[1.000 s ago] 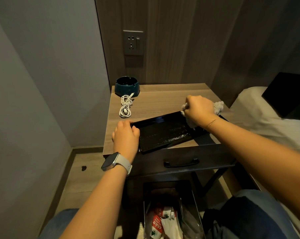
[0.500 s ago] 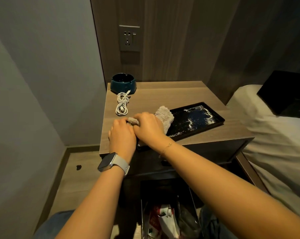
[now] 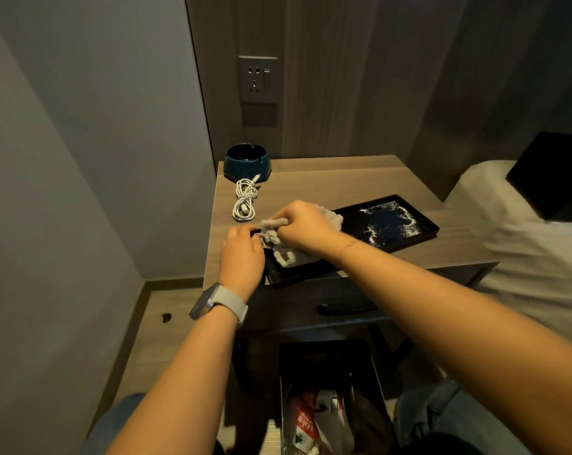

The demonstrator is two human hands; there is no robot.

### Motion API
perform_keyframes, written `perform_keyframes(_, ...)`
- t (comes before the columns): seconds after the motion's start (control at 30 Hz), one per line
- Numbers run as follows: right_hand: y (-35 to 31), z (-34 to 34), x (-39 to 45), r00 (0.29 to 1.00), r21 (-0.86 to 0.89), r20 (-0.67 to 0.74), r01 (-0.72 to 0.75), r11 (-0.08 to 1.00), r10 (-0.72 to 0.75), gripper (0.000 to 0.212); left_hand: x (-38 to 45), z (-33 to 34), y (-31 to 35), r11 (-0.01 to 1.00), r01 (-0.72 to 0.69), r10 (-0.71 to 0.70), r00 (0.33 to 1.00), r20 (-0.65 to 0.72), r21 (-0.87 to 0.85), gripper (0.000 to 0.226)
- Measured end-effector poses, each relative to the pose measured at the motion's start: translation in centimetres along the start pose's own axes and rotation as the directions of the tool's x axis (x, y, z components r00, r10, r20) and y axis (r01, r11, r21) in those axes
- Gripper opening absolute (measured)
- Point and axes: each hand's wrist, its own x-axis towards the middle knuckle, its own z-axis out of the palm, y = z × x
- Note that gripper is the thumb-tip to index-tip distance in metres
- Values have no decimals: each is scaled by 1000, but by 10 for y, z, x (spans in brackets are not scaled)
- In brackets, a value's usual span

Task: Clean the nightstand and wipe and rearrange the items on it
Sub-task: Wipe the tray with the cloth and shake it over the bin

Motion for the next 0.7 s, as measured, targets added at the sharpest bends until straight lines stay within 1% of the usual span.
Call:
perform_keyframes(0.07, -6, 21, -1, 998, -3, -65, -17, 1000, 16, 31, 1, -5, -4, 999, -14, 16, 999, 36, -44, 33)
perform_keyframes(0.13, -8, 30, -6, 995, -17, -98, 25, 1000, -26, 33, 2, -8, -4, 996, -20, 24, 999, 48, -92, 31)
perform_keyframes(0.2, -5, 26, -13, 993, -17, -55, 107, 994, -108, 39, 2, -9, -1, 992, -5, 12, 998, 55, -125, 31)
perform_keyframes(0.27, -3, 14, -18, 987, 22, 37, 155, 988, -155, 45, 1, -10, -1, 991, 16, -7, 997, 72, -130, 34)
perform_keyframes(0.37, 3, -4, -16, 976, 84, 156, 140, 987, -151, 44, 4, -13, -4, 995, 11, 3, 991, 134, -103, 36)
perform_keyframes(0.4, 3, -7, -13, 979, 110, 159, 114, 987, -131, 42, 5, -16, -5, 993, 0, 18, 989, 150, -115, 37)
perform_keyframes(0.47, 1, -4, -6, 994, 115, 83, 66, 991, -76, 37, 1, -22, -4, 977, -11, 60, 972, 226, -213, 42)
perform_keyframes(0.5, 0, 0, -2, 998, 96, 34, 47, 994, -51, 34, -4, -24, -5, 966, -17, 93, 953, 287, -259, 52)
perform_keyframes(0.53, -2, 6, 1, 999, 77, 4, 32, 997, -32, 31, -10, -25, -6, 968, -42, 127, 932, 339, -247, 68)
perform_keyframes(0.6, -4, 12, 6, 1000, 59, 19, 13, 998, -14, 25, -18, -25, -8, 987, -142, 160, 898, 410, -74, 104)
perform_keyframes(0.63, -4, 11, 7, 998, 66, 54, 8, 998, -12, 23, -17, -25, -8, 984, -177, 152, 893, 424, 21, 117)
perform_keyframes(0.7, -3, 6, 11, 991, 75, 135, 1, 997, -11, 22, -8, -27, -8, 968, -196, 111, 895, 432, 157, 132)
